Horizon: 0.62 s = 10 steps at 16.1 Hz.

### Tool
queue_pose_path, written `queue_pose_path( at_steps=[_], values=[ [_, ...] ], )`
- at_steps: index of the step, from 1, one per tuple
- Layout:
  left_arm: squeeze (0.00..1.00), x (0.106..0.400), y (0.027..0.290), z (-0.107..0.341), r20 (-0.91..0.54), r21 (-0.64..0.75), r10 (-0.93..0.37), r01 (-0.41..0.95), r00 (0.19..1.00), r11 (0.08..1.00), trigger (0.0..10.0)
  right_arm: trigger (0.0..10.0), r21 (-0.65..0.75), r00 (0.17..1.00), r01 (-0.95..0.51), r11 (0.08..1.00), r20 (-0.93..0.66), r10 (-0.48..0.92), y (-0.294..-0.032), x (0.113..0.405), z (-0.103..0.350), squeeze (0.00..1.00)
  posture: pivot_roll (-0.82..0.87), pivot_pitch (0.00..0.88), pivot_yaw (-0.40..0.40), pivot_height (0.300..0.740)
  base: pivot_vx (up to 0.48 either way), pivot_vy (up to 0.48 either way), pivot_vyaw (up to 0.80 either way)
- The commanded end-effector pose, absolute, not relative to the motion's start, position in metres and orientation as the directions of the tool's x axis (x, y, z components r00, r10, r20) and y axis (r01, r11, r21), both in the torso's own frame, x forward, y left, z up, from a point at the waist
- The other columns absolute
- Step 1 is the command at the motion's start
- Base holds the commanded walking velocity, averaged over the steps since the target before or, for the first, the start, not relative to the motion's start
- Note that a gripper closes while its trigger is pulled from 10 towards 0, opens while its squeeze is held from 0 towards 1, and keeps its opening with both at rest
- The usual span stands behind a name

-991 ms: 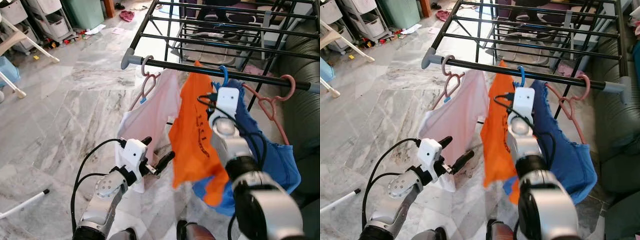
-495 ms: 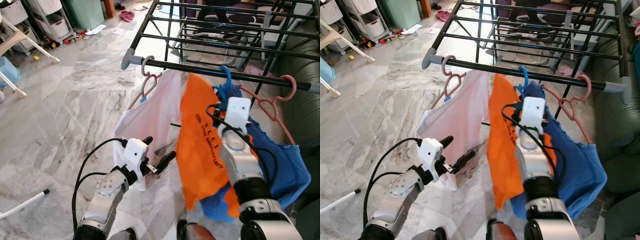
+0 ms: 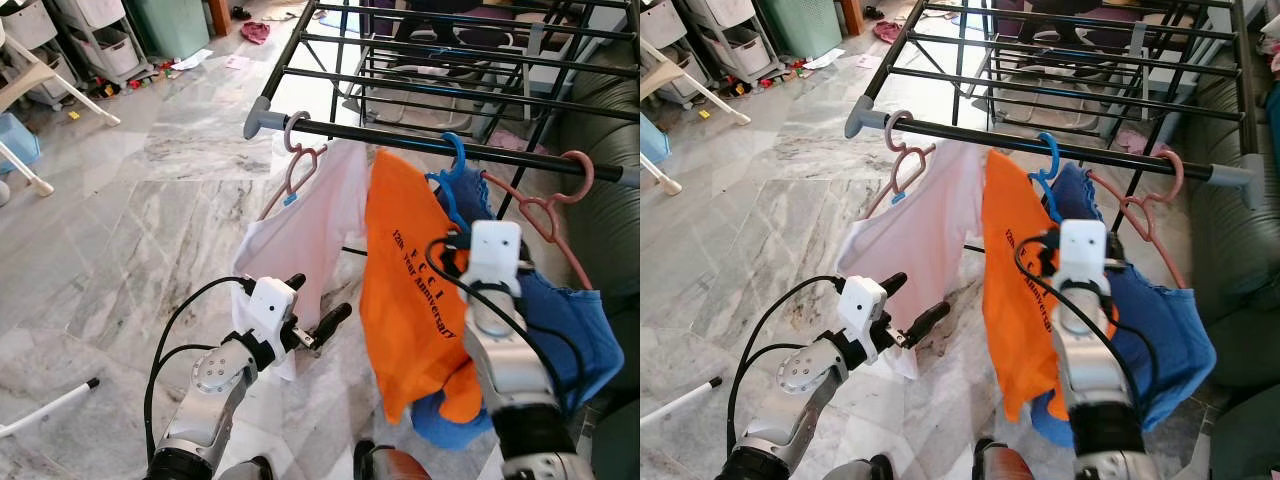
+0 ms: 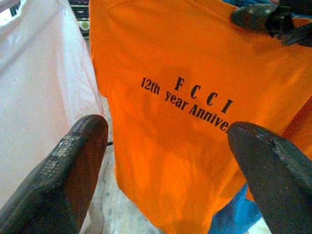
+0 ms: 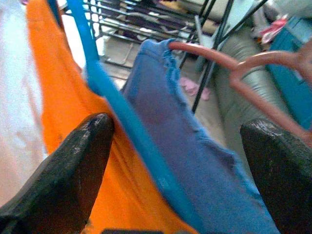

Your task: Hang hanger

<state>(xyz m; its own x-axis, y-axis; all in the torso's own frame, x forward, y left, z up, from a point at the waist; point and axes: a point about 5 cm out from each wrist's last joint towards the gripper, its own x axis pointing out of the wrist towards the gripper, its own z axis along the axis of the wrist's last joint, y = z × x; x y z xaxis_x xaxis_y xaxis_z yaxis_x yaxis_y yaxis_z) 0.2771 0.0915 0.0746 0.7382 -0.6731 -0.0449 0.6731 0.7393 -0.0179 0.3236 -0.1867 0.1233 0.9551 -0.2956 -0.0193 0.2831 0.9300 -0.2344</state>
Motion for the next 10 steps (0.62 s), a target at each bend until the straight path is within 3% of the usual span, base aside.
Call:
queue_pose_path(
  at_steps=[1,10],
  values=[
    [0.00,0.276,0.093,0.071,-0.060,-0.015,-0.678,0.678,0.733,0.735,10.0,10.0,-0.253,0.960,0.274,0.928,0.005,-0.281,-0.183,0.320,0.128,1.00,-0.10,0.176,0.034,0.740,0.000,0.000,0.00],
    [0.00,0.283,0.101,0.064,-0.119,-0.008,-0.587,0.590,0.801,0.807,10.0,10.0,-0.365,0.956,0.288,0.885,0.056,-0.288,-0.187,0.284,0.114,1.00,-0.10,0.173,0.036,0.740,0.000,0.000,0.00]
  ],
)
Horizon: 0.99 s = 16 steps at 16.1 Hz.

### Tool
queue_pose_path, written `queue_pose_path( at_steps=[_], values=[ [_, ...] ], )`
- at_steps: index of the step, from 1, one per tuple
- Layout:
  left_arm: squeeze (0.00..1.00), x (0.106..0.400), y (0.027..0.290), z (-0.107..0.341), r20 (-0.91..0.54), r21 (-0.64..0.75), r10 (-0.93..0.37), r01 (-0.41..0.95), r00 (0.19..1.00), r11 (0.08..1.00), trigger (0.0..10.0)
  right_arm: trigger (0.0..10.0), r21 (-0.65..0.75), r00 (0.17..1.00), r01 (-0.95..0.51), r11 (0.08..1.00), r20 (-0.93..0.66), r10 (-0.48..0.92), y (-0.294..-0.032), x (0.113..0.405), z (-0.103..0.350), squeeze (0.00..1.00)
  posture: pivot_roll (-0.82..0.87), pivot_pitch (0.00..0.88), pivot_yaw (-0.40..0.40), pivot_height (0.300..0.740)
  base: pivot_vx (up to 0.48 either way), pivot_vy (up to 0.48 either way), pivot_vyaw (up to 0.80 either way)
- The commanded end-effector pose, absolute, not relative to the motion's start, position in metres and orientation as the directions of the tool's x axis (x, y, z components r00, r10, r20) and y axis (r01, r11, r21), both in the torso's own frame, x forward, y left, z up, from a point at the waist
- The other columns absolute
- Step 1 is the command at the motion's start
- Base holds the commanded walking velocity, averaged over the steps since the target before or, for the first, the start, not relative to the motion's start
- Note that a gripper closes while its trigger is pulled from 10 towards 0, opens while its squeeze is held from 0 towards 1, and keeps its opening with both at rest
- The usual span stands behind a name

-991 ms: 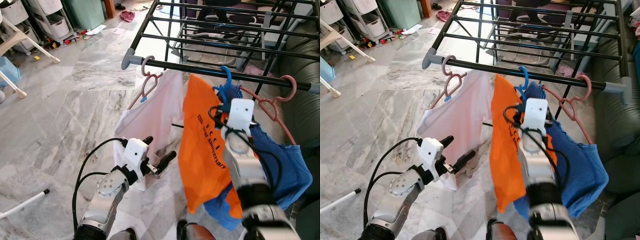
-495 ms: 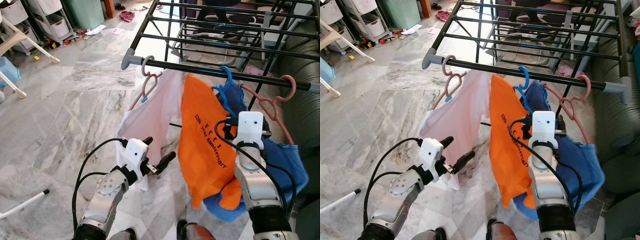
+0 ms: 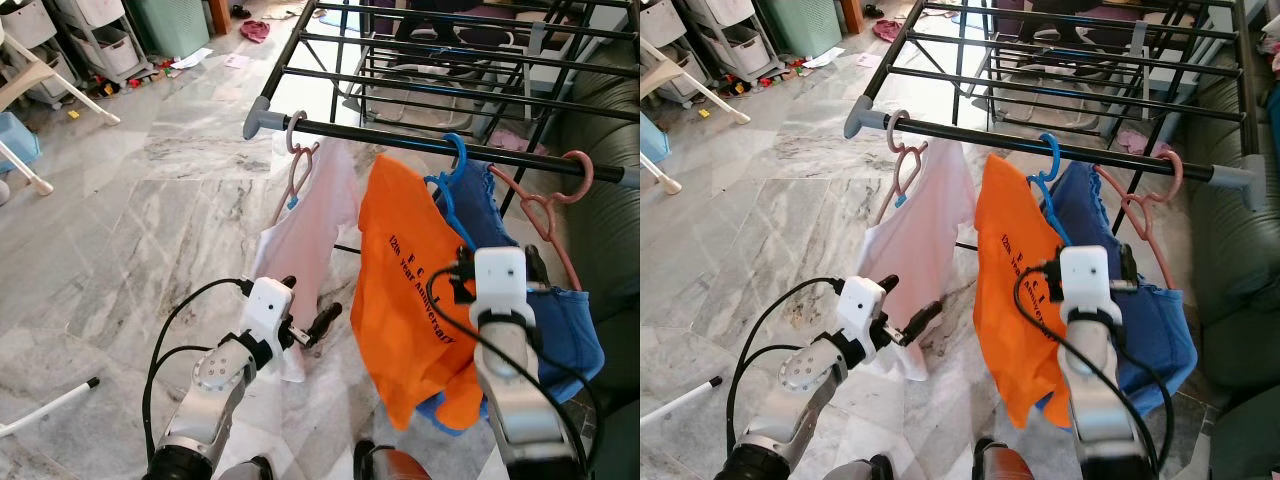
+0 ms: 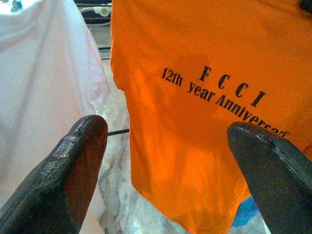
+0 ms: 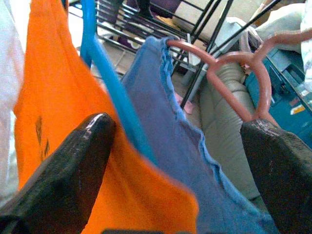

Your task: Hang hanger

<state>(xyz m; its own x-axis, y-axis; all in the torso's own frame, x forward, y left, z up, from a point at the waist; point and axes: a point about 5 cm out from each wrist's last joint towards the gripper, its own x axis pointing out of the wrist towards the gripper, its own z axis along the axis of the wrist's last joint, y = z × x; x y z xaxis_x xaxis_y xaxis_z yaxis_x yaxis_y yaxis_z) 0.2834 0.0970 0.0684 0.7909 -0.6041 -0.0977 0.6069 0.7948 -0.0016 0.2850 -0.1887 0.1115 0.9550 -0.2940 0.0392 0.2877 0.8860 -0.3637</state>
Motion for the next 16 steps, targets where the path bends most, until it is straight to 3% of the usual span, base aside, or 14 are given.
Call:
queue_pose_path(
  at_steps=[1,6,9,10,16],
  values=[
    [0.00,0.283,0.102,0.064,-0.120,-0.022,-0.581,0.583,0.805,0.812,10.0,10.0,-0.387,0.956,0.289,0.876,0.063,-0.287,-0.188,0.277,0.112,1.00,-0.10,0.175,0.038,0.740,0.000,0.000,0.00],
    [0.00,0.284,0.104,0.062,-0.129,-0.034,-0.564,0.565,0.815,0.824,10.0,10.0,-0.414,0.953,0.299,0.860,0.084,-0.291,-0.192,0.261,0.111,1.00,-0.11,0.177,0.040,0.740,0.000,0.000,0.00],
    [0.00,0.284,0.102,0.062,-0.122,-0.032,-0.575,0.576,0.809,0.817,10.0,10.0,-0.415,0.952,0.302,0.858,0.079,-0.296,-0.197,0.252,0.110,0.11,-0.12,0.181,0.045,0.740,0.000,0.092,0.00],
    [0.00,0.284,0.101,0.062,-0.122,-0.030,-0.580,0.581,0.806,0.814,10.0,10.0,-0.417,0.952,0.300,0.858,0.075,-0.296,-0.197,0.251,0.109,0.00,-0.13,0.182,0.047,0.740,0.000,0.311,0.00],
    [0.00,0.284,0.099,0.062,-0.122,-0.023,-0.588,0.590,0.799,0.807,10.0,10.0,-0.426,0.949,0.308,0.850,0.072,-0.308,-0.196,0.250,0.109,0.00,-0.13,0.183,0.045,0.740,0.000,0.480,0.00]
  ],
)
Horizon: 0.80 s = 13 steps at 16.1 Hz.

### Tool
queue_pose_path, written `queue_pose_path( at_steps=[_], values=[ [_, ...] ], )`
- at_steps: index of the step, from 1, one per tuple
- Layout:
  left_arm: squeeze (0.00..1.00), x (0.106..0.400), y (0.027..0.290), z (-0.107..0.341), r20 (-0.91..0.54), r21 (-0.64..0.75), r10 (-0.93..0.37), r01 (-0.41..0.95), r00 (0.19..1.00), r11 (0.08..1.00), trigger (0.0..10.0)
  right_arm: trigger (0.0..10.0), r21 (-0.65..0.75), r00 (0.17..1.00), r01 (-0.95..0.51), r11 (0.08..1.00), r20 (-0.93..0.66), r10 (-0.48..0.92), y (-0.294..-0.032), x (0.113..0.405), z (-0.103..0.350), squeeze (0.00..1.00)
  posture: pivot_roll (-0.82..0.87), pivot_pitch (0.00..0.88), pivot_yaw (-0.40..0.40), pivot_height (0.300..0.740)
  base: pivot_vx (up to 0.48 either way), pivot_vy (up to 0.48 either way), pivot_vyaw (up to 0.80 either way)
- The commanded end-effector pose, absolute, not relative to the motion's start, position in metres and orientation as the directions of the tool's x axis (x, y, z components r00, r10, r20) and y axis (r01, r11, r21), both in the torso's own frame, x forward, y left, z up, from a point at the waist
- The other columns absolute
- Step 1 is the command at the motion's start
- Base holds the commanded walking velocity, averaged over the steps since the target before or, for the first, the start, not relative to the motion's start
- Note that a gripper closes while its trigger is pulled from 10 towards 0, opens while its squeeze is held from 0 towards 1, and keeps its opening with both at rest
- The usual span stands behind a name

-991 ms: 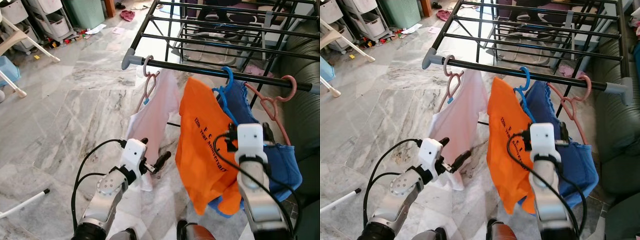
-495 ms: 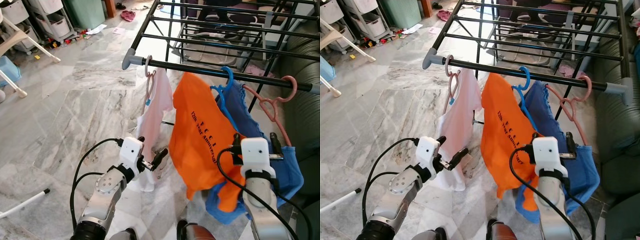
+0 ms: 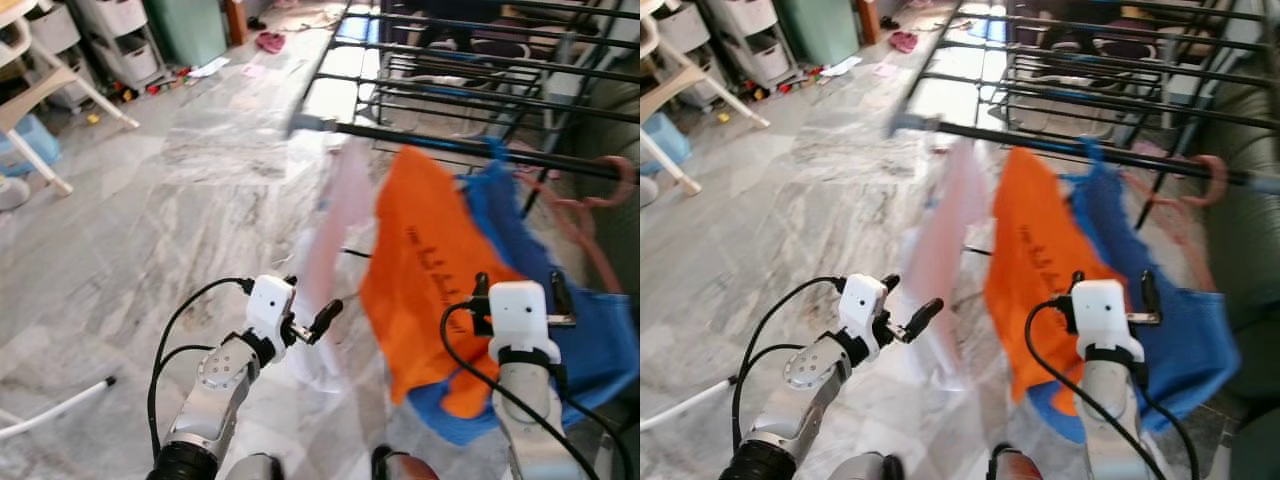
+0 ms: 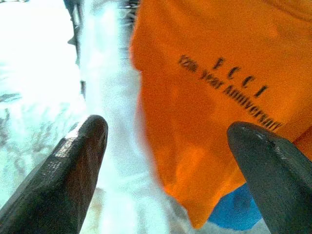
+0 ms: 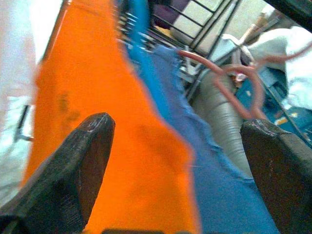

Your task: Hang hanger

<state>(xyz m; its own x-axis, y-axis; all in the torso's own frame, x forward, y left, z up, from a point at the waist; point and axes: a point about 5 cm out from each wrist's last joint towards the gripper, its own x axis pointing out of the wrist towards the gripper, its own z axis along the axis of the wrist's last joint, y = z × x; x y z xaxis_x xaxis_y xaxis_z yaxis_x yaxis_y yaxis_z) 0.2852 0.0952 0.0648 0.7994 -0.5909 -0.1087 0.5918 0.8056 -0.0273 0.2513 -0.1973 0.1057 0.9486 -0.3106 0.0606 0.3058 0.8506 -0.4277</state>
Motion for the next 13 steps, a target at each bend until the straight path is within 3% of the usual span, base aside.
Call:
queue_pose_path(
  at_steps=[1,10,13],
  values=[
    [0.00,0.2845,0.0989,0.0617,-0.123,-0.021,-0.588,0.591,0.799,0.807,10.0,10.0,-0.427,0.949,0.306,0.851,0.070,-0.306,-0.1963,0.2513,0.1089,0.00,-0.13,0.183,0.045,0.740,0.000,0.480,0.00],
    [0.00,0.2839,0.0992,0.0589,-0.128,-0.012,-0.585,0.588,0.801,0.809,10.0,10.0,-0.421,0.957,0.283,0.862,0.068,-0.281,-0.1900,0.2580,0.1102,0.00,-0.12,0.183,0.038,0.740,0.000,0.480,0.00],
    [0.00,0.2845,0.1029,0.0576,-0.126,0.019,-0.542,0.548,0.831,0.836,10.0,10.0,-0.426,0.960,0.274,0.862,0.069,-0.271,-0.1894,0.2597,0.1108,0.00,-0.12,0.184,0.035,0.740,0.000,0.096,0.00]
  ],
)
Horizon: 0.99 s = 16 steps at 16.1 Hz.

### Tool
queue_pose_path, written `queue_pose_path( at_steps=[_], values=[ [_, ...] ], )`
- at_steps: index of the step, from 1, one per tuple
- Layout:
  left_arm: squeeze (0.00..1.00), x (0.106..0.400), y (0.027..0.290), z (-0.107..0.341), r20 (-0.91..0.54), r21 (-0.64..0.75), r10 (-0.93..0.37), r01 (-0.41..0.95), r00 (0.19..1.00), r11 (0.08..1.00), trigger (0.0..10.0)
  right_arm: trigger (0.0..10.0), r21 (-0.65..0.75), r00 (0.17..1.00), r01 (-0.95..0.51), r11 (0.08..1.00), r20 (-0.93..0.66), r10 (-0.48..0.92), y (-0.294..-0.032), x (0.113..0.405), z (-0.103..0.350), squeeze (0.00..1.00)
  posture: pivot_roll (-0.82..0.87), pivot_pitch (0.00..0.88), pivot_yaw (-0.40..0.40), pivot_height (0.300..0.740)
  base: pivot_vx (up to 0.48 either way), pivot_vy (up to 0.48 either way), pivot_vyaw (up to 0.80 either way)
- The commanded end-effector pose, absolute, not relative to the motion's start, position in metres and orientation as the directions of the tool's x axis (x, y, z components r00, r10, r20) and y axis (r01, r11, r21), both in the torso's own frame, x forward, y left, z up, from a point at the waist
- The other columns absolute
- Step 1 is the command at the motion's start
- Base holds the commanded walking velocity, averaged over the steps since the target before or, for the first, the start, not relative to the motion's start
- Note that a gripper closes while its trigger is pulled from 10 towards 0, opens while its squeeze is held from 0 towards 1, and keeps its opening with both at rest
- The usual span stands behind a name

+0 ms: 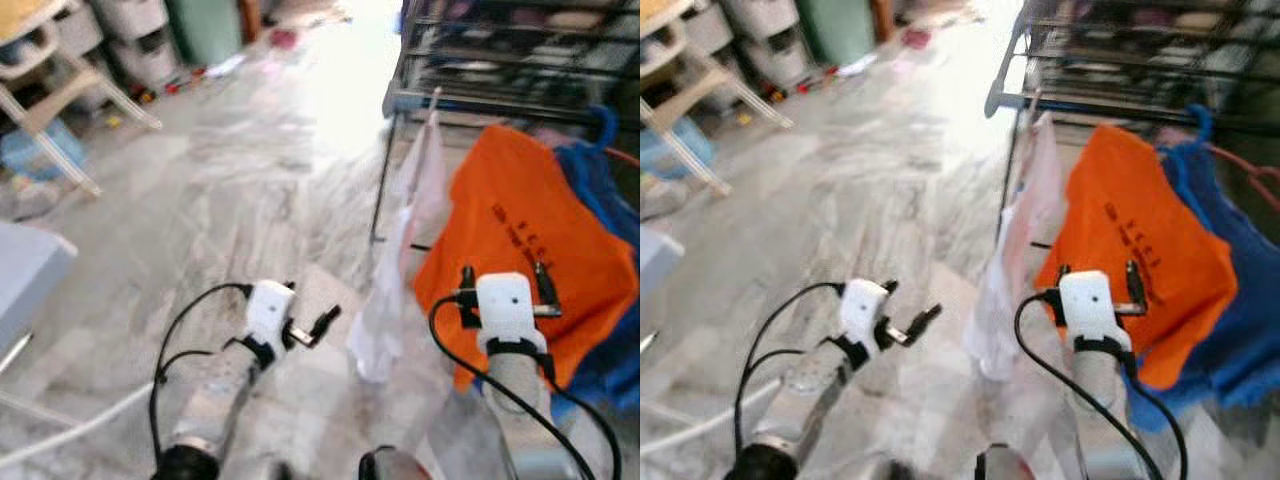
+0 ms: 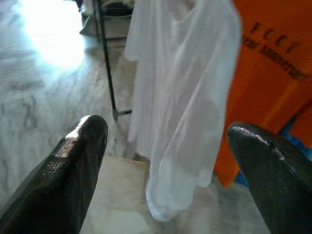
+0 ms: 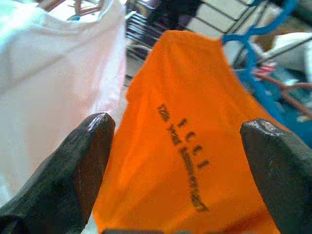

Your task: Hang hanger

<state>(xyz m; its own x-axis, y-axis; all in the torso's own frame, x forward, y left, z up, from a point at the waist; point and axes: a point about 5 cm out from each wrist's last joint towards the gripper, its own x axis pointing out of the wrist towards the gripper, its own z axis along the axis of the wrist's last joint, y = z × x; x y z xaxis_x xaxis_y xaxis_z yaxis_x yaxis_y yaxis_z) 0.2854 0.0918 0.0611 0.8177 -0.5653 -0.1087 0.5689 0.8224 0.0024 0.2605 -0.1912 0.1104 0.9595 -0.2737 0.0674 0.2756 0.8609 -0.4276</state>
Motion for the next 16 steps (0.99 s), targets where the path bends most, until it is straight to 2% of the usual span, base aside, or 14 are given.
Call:
queue_pose_path(
  at_steps=[1,3,7,16],
  values=[
    [0.00,0.286,0.107,0.056,-0.139,0.042,-0.500,0.510,0.855,0.859,10.0,10.0,-0.429,0.963,0.264,0.864,0.070,-0.259,-0.188,0.260,0.111,0.00,-0.12,0.186,0.035,0.740,0.000,0.000,0.00],
    [0.00,0.288,0.113,0.052,-0.158,0.050,-0.446,0.458,0.881,0.887,10.0,10.0,-0.434,0.967,0.251,0.865,0.080,-0.241,-0.186,0.262,0.113,0.00,-0.12,0.186,0.032,0.740,0.000,0.000,0.00],
    [0.00,0.287,0.116,0.049,-0.172,0.066,-0.420,0.435,0.891,0.898,10.0,10.0,-0.454,0.975,0.219,0.864,0.073,-0.209,-0.181,0.263,0.110,0.00,-0.11,0.186,0.033,0.740,0.000,0.000,0.00],
    [0.00,0.294,0.134,0.047,-0.154,0.125,-0.261,0.281,0.953,0.952,10.0,10.0,-0.507,0.988,0.156,0.848,0.087,-0.129,-0.169,0.266,0.111,0.00,-0.11,0.179,0.031,0.740,0.000,0.000,0.74]
  ],
)
